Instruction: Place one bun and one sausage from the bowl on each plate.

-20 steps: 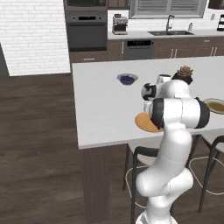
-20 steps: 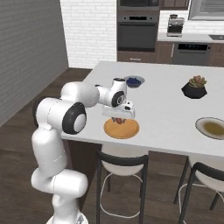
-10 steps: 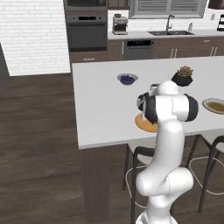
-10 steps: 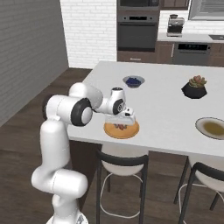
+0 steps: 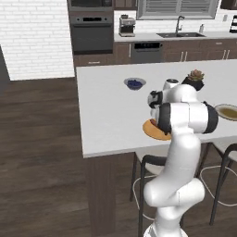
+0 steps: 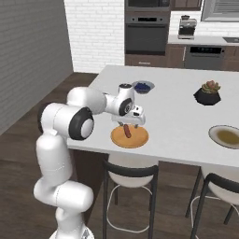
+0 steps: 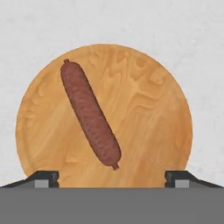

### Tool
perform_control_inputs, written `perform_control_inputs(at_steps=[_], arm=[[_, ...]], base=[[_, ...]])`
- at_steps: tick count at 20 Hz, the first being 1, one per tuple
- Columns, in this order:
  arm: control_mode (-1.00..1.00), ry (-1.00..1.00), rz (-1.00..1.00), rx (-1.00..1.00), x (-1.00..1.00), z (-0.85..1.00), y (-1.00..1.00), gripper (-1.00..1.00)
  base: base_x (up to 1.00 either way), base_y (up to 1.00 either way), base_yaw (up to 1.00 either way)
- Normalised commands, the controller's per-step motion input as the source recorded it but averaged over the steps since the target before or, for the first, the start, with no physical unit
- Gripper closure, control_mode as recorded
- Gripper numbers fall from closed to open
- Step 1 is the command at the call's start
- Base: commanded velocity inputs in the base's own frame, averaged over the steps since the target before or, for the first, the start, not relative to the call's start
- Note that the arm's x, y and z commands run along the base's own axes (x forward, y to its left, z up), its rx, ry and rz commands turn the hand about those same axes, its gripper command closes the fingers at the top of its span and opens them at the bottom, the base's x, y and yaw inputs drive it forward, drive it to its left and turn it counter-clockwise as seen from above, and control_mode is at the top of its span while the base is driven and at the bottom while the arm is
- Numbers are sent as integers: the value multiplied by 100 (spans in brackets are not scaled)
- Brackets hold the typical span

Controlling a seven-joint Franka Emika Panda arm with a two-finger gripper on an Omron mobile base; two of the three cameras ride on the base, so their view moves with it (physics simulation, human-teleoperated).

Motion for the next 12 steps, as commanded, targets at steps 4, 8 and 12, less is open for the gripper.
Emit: perform_control_inputs(at_steps=[4,8,12], arm=[[-100,-7,-2,0,-98,76,10,-100],[-100,-1,-2,0,-100,59,2,-100],[-100,0,-6,-5,-100,32,21,-100]], base=[[0,0,0],[0,0,0],[0,0,0]])
